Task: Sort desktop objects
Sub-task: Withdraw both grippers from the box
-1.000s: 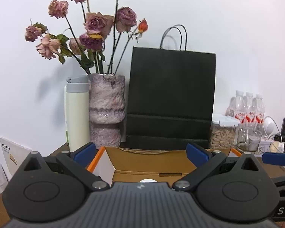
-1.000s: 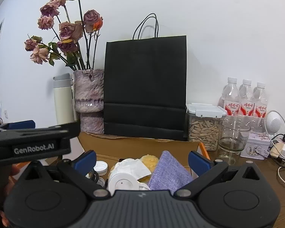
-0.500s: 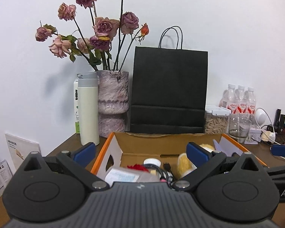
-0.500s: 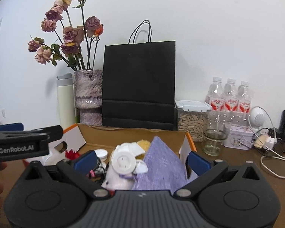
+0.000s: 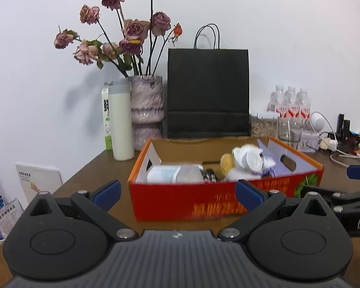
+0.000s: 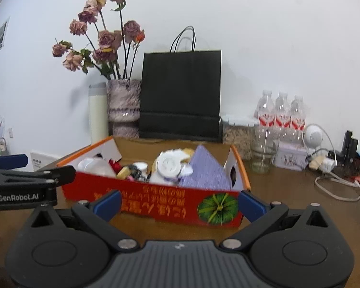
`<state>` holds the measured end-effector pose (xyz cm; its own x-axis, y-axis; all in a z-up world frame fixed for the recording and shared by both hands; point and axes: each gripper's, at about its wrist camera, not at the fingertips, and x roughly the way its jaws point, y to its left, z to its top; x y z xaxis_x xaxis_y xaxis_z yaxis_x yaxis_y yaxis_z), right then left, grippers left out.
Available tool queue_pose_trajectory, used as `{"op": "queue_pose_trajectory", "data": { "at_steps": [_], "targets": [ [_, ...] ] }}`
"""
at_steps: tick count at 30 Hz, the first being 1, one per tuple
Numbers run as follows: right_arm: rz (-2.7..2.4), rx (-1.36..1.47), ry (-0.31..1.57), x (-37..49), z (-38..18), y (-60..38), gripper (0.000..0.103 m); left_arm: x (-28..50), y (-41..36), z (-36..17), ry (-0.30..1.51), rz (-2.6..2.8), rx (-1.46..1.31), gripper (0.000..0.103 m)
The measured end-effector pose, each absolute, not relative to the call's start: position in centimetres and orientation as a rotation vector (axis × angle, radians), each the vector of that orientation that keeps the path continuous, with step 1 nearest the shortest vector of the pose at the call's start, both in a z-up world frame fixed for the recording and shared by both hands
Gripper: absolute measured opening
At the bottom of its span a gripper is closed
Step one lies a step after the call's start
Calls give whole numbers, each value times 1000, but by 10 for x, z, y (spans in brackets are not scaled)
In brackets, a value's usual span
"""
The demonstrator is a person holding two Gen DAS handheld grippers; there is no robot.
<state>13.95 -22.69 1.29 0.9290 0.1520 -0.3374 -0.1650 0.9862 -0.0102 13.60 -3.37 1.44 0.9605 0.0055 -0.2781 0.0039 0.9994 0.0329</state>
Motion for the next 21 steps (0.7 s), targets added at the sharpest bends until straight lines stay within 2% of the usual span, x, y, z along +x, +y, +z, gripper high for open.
{"op": "queue_pose_trajectory", "data": {
  "at_steps": [21],
  "targets": [
    [200, -31, 390, 128, 1, -223, 103, 117, -37, -1, 296, -10, 50, 103]
  ]
}}
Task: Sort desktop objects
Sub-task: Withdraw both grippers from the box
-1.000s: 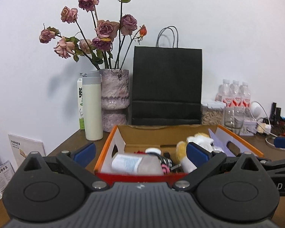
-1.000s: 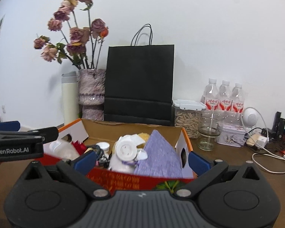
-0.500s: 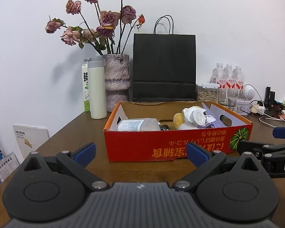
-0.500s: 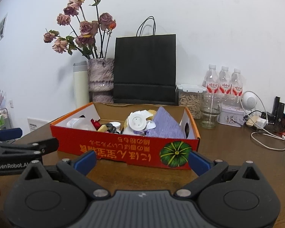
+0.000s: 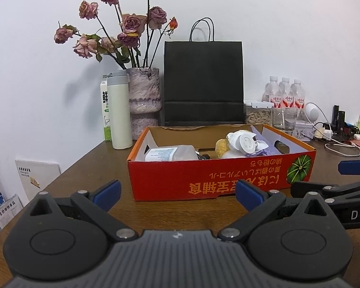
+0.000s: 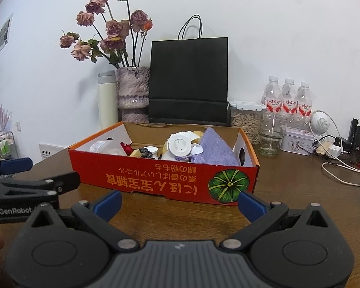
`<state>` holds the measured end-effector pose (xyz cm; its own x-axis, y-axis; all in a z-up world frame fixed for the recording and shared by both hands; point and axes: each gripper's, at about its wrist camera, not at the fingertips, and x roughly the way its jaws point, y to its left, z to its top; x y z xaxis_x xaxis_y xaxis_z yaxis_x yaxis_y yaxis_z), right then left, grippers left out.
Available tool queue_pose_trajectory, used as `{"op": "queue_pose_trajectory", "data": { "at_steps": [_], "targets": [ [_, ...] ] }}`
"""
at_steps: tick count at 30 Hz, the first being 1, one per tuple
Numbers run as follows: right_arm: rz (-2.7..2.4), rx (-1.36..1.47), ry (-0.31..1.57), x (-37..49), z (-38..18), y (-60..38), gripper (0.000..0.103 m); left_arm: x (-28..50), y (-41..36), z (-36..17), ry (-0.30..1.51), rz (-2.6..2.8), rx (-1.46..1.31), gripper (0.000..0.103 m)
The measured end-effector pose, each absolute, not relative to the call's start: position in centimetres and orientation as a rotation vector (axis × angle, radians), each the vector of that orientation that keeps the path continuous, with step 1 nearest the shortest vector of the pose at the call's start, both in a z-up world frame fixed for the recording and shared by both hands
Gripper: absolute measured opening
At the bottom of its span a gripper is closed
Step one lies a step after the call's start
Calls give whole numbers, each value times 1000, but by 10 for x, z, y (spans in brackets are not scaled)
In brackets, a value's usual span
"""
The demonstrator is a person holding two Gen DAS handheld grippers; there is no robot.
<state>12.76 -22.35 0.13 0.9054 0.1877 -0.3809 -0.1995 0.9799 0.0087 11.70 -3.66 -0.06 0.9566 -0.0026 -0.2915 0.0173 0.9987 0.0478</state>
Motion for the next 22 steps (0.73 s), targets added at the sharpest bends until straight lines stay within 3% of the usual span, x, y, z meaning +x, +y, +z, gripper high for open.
{"op": "queue_pose_trajectory", "data": {
  "at_steps": [22],
  "targets": [
    [206, -28, 389, 127, 1, -224, 103, 119, -36, -2, 309, -15, 48, 103]
  ]
}}
